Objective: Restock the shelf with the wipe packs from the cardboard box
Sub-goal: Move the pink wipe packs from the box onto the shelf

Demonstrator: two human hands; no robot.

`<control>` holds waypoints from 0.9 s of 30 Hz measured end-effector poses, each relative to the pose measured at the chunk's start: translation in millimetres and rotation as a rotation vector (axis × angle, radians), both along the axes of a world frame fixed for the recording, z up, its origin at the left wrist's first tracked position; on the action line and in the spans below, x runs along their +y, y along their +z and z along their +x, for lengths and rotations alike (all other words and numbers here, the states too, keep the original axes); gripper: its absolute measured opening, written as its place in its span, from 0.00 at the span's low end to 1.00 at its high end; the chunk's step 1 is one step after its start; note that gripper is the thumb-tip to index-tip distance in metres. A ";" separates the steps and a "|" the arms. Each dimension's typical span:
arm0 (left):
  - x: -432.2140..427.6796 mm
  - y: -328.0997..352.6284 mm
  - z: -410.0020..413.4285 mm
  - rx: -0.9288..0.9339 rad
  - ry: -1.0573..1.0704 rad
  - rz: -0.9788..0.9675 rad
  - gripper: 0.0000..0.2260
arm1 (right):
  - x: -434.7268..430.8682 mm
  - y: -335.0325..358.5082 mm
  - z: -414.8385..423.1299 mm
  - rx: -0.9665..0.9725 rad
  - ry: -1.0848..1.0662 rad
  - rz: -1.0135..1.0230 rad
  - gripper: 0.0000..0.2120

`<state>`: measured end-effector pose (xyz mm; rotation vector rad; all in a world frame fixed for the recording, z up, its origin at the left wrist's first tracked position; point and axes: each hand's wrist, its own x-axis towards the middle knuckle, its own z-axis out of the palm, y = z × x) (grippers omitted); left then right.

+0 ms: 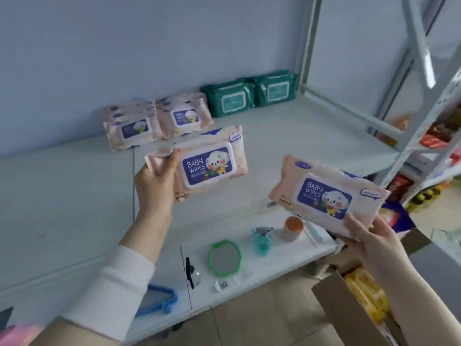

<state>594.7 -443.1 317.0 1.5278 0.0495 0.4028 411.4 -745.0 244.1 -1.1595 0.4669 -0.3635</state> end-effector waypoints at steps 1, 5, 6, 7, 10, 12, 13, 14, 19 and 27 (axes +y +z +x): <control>26.4 -1.5 9.5 0.014 0.038 -0.011 0.09 | 13.4 7.0 20.9 -0.005 0.036 -0.035 0.18; 112.4 -13.8 50.4 0.083 0.140 -0.016 0.08 | 64.7 22.1 105.1 0.021 0.168 -0.100 0.18; 127.2 -17.5 62.0 0.097 0.153 -0.013 0.08 | 75.2 23.4 126.6 0.009 0.195 -0.100 0.16; 139.1 -21.2 73.8 0.117 0.163 -0.014 0.08 | 85.1 24.3 147.8 -0.004 0.220 -0.097 0.14; 159.3 -29.5 112.5 0.192 0.164 -0.073 0.06 | 107.0 24.1 211.2 -0.032 0.283 -0.083 0.10; 161.7 -31.1 143.2 0.219 0.142 -0.081 0.06 | 110.3 22.4 255.1 -0.031 0.321 -0.080 0.10; 160.4 -32.0 159.3 0.225 0.125 -0.069 0.05 | 110.0 22.6 277.7 -0.022 0.339 -0.085 0.10; 158.2 -33.4 174.7 0.221 0.105 -0.056 0.05 | 108.6 22.8 300.0 -0.012 0.355 -0.099 0.10; 141.3 -50.9 244.3 0.214 0.076 0.053 0.03 | 101.6 16.9 399.2 0.087 0.388 -0.374 0.14; 138.5 -68.9 294.3 0.199 0.256 0.157 0.06 | 95.3 -3.5 468.4 0.125 0.322 -0.653 0.09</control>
